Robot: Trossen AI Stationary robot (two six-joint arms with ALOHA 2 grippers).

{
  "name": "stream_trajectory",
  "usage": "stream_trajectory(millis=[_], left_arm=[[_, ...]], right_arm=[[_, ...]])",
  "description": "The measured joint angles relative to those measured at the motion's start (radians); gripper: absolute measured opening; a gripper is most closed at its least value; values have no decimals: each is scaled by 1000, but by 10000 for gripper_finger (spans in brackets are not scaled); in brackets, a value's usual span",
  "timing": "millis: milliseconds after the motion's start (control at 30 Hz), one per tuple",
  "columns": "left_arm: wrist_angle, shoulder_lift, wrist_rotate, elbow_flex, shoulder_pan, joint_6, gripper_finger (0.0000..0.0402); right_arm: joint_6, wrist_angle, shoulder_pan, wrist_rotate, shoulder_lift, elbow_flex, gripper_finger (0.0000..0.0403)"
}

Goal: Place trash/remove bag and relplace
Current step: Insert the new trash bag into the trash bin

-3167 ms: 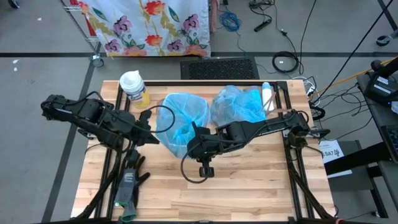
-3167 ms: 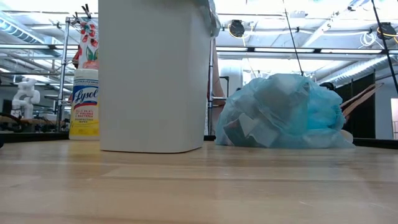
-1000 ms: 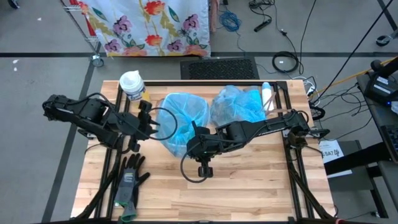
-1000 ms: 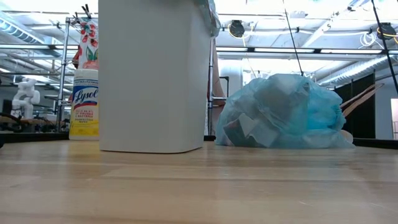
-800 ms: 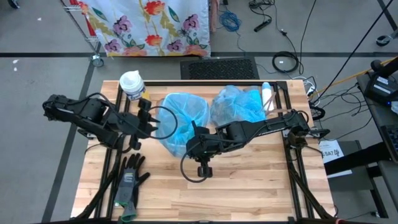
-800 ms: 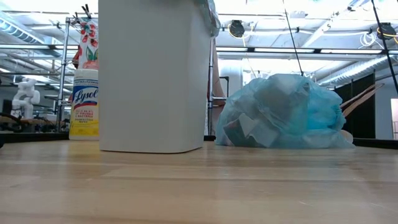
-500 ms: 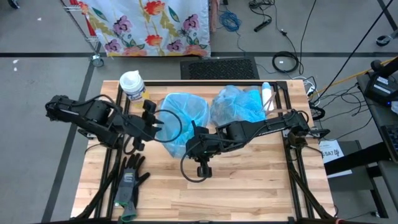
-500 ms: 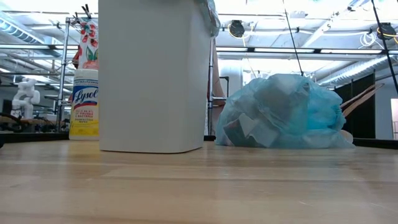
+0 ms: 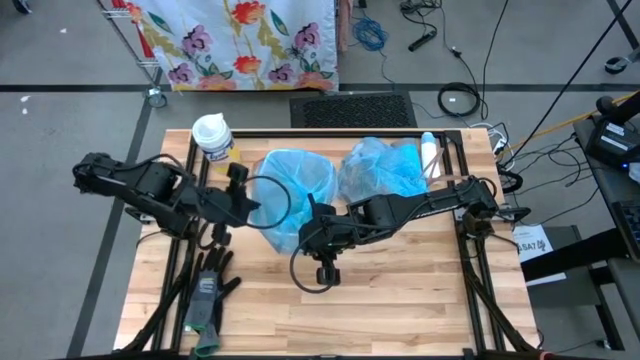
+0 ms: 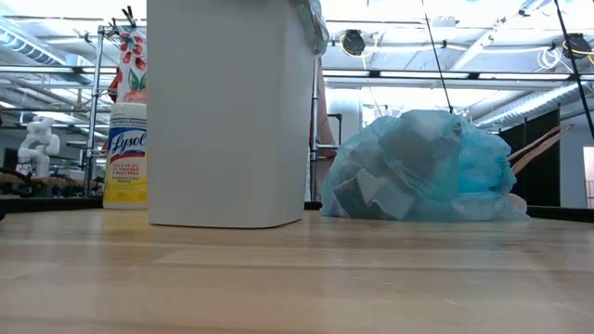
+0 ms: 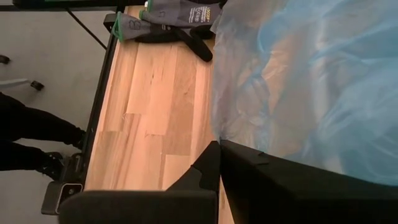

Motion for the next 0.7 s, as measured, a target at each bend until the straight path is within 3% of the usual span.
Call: stream_trajectory(millis=[700], left_arm=[[-130,-37,63,-48,-169,-430,0]], right_arm=[[55,29,0,8,0,0,0]])
